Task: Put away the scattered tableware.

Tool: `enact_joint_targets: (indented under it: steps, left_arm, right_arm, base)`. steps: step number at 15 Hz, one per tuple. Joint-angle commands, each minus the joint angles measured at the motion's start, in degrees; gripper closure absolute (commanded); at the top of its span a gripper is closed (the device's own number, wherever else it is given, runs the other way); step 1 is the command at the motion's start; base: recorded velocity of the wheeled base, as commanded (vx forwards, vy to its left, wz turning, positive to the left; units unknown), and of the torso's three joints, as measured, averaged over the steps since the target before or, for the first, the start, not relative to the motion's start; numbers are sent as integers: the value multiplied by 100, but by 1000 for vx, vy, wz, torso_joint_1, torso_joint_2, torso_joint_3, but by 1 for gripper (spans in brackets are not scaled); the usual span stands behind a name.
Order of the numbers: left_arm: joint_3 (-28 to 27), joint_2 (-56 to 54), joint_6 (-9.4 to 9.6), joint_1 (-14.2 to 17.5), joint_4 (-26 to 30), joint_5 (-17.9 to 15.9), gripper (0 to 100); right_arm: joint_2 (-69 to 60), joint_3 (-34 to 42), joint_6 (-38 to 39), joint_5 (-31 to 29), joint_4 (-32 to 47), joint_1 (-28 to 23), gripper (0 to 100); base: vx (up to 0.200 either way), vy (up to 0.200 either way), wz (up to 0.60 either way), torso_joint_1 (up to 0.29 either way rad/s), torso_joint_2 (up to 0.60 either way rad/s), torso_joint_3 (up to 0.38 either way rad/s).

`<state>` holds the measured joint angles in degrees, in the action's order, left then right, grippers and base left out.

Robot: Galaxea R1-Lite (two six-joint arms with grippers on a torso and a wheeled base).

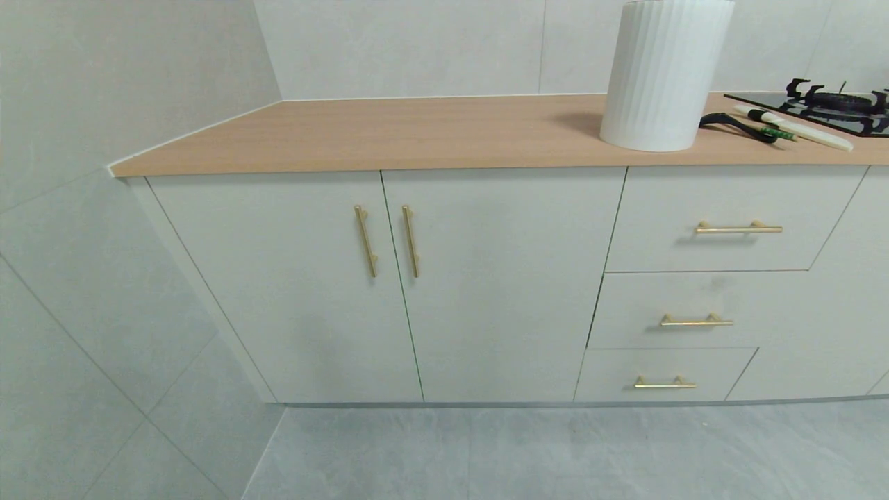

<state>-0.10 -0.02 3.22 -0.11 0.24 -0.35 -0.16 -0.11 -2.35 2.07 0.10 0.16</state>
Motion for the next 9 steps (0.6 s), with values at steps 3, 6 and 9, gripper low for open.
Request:
enact_joint_targets:
  steps: [3,6,9]
  left_arm:
    - [10,2,-23,2,-16,-17,0]
    - [10,2,-102,2,-16,-17,0]
    - [10,2,-208,2,-16,-26,0]
  right_arm:
    - [16,11,-11,56,25,2,0]
    - [16,11,-2,48,25,2,0]
    - [16,11,-2,48,25,2,0]
  base:
    - [0,0,0,0,0,0]
    - [0,0,0,0,0,0]
    - [0,0,0,0,0,0]
